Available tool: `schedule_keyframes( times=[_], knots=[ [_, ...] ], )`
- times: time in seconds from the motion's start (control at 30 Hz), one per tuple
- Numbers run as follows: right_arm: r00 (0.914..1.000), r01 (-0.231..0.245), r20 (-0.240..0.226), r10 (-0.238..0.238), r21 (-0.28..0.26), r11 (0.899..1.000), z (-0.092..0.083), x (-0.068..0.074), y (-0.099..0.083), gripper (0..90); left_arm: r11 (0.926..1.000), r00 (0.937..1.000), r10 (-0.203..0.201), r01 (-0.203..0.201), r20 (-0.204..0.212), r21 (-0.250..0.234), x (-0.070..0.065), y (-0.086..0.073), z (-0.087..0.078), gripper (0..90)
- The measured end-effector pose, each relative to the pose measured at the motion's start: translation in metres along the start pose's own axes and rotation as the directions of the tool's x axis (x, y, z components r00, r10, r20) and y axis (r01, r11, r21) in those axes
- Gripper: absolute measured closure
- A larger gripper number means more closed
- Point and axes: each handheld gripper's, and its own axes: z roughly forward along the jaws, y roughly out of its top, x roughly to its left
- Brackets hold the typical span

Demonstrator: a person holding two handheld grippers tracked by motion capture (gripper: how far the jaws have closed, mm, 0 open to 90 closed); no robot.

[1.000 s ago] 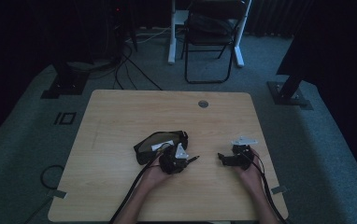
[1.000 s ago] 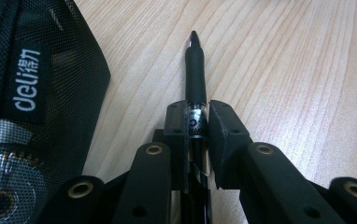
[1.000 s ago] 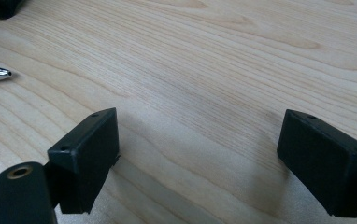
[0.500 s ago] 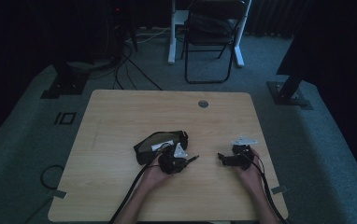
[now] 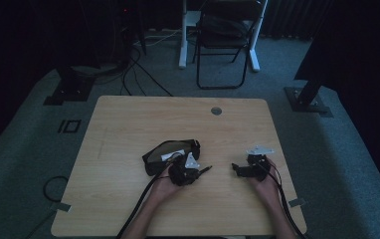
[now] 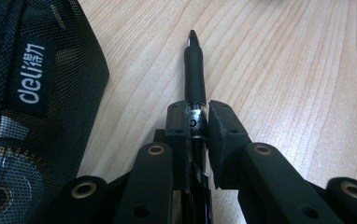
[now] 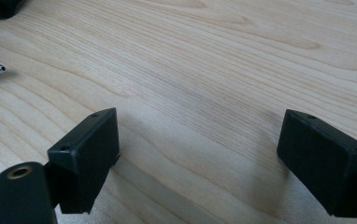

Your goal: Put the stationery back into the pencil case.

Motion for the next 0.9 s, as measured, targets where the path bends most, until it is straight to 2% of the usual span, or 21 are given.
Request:
schedule_keyframes(
  times=[0.9],
  knots=[
    [1.0000, 0.000, 0.000, 0.000, 0.000, 1.000, 0.000, 0.000, 0.000, 12.8, 0.9992, 0.9996, 0.027, -0.027, 0.013, -0.030, -0.005, 0.007, -0.017, 79.4]
  ],
)
